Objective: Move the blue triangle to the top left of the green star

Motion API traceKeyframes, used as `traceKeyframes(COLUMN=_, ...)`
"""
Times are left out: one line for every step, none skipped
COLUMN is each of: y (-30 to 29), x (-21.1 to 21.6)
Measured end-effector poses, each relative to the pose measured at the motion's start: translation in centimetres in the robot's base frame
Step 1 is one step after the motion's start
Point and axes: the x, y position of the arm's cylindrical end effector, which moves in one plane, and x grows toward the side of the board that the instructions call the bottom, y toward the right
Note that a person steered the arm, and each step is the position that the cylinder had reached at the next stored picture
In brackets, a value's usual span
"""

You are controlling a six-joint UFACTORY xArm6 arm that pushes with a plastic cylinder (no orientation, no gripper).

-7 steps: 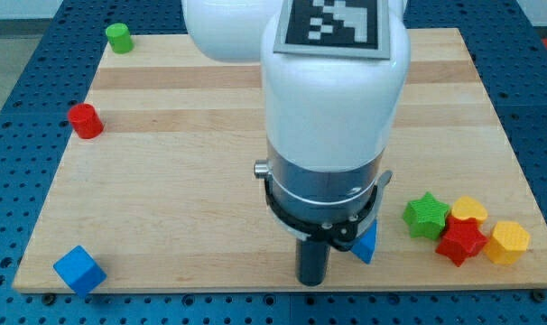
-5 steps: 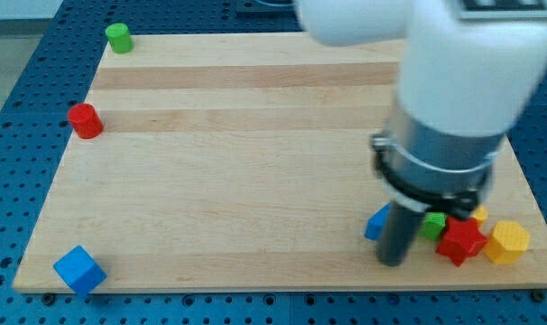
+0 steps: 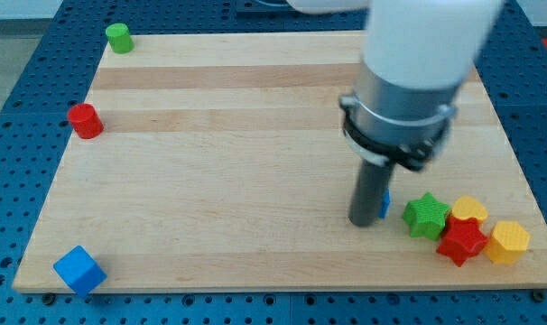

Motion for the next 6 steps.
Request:
traceKeyframes(y=-3.1, x=-5.4)
traceKeyframes(y=-5.8, x=-8.0)
traceKeyframes(y=-10.8, x=-6.9)
traceKeyframes(y=-16.4, x=-4.8)
traceKeyframes(y=-21.3, x=-1.6)
traceKeyframes(y=-25.9, x=1.2)
